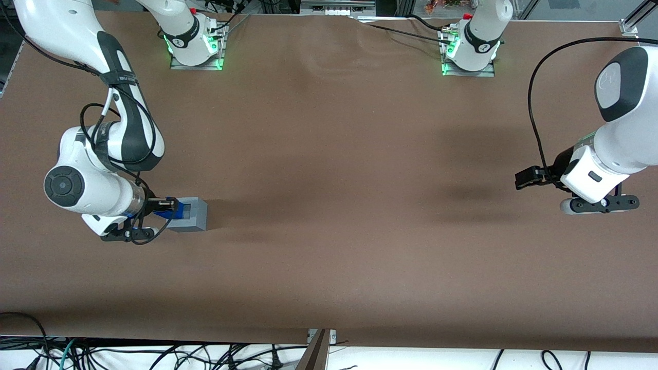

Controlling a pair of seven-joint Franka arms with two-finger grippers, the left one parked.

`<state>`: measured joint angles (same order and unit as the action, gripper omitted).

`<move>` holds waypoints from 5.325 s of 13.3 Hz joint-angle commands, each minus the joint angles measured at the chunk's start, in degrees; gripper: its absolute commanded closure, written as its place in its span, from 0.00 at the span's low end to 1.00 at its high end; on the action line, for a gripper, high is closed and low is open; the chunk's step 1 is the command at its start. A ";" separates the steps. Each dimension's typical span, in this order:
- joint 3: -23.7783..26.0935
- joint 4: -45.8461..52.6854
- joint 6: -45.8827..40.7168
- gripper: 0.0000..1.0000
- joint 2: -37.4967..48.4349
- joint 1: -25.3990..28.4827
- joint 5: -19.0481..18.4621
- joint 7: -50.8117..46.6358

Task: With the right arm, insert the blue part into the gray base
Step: 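Lift the blue block and carry it over the gray base opening, then lower the blue block into the gray base opening and press down, then open the right gripper and withdraw it from the blue block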

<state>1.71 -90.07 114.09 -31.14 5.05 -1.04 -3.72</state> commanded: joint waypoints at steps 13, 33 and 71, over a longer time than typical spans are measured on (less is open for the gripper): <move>0.22 2.01 -0.01 0.89 -1.90 0.75 -0.19 -1.02; 0.31 2.36 0.87 0.89 -2.43 1.10 -0.28 -0.32; -4.52 5.35 -23.27 0.01 18.57 -2.32 0.69 0.65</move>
<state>-2.61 -83.53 94.86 -13.98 3.79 -0.96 -3.56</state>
